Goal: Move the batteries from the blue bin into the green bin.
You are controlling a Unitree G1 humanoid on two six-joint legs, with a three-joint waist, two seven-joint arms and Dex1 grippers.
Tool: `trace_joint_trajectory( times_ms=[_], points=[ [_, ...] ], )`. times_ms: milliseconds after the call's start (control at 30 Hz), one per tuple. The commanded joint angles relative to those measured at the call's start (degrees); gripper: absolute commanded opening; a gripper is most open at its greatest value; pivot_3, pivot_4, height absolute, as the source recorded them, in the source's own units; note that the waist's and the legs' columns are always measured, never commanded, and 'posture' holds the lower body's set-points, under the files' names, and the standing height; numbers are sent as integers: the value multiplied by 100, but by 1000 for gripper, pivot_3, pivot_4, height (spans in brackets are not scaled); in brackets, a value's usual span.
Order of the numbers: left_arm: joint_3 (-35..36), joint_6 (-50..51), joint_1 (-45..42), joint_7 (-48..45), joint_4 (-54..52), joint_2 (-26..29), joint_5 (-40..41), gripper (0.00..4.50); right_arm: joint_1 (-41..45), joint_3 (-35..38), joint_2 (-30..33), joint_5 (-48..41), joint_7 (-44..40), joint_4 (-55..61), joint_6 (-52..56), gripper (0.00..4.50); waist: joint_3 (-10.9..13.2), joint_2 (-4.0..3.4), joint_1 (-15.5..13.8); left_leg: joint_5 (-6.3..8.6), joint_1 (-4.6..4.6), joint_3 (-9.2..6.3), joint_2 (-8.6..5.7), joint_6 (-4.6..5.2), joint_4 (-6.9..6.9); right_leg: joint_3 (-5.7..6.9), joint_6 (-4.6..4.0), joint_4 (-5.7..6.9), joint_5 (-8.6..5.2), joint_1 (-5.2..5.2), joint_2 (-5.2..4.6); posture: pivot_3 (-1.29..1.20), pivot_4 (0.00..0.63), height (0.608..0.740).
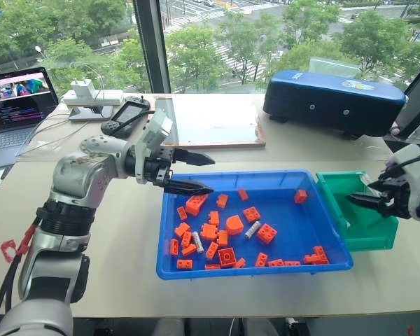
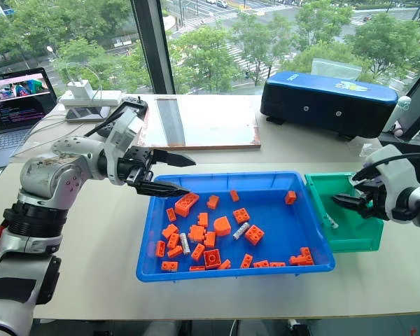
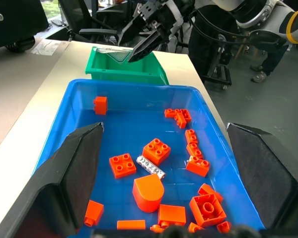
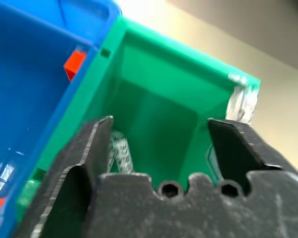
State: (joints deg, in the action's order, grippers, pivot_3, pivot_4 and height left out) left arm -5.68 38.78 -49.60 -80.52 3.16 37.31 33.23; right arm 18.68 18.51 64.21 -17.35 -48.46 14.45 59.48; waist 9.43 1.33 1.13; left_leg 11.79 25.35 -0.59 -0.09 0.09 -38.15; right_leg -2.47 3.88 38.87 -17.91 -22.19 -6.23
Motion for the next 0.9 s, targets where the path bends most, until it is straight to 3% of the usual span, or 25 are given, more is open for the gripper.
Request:
trace_joint_trajectory(
  times_ms=[33, 167, 300, 533, 833, 900],
  points=[
    [6, -137, -52, -67, -89, 158, -113, 4266, 306, -125, 115, -486, -330, 889, -194, 4473, 0, 0, 16, 0, 0, 0, 1, 0, 0, 0, 0, -1, 0, 0, 0, 0, 150, 740],
    [-166, -319, 45, -104, -68, 282, -407, 4266, 707, -758, -57, -867, -312, 1494, 153, 4473, 0, 0, 45, 0, -2, -5, 3, 0, 0, 2, 0, -3, 0, 1, 4, 0, 150, 740],
    [-208, -440, 144, -100, -103, 352, -540, 4266, 1090, -1456, -750, -1003, 246, 1829, 646, 4473, 0, 1, 25, 0, 1, -6, 1, 0, -2, 2, 0, -1, 0, 2, 2, 0, 150, 740],
    [-176, -465, 262, -42, -215, 430, -586, 4266, 792, -1997, -1655, -1398, 931, 2380, 1877, 4473, 0, 1, -29, 0, 16, -17, -3, 0, -8, 7, 0, 10, 0, 2, 2, 0, 150, 740],
    [-131, -438, 89, -18, -98, 359, -564, 4266, 512, -2490, -1787, -1212, 1475, 2200, 2047, 4473, 0, 1, -19, 0, 16, -18, -4, 0, -13, 9, 0, 9, 0, -1, 3, 0, 150, 740],
    [-77, -519, 70, -3, -107, 304, -531, 4266, 429, -2513, -1896, -1182, 1563, 2089, 1916, 3966, 0, 1, -16, 0, 16, -18, -4, 0, -13, 8, 0, 8, 0, -1, 3, 0, 150, 740]
  ],
)
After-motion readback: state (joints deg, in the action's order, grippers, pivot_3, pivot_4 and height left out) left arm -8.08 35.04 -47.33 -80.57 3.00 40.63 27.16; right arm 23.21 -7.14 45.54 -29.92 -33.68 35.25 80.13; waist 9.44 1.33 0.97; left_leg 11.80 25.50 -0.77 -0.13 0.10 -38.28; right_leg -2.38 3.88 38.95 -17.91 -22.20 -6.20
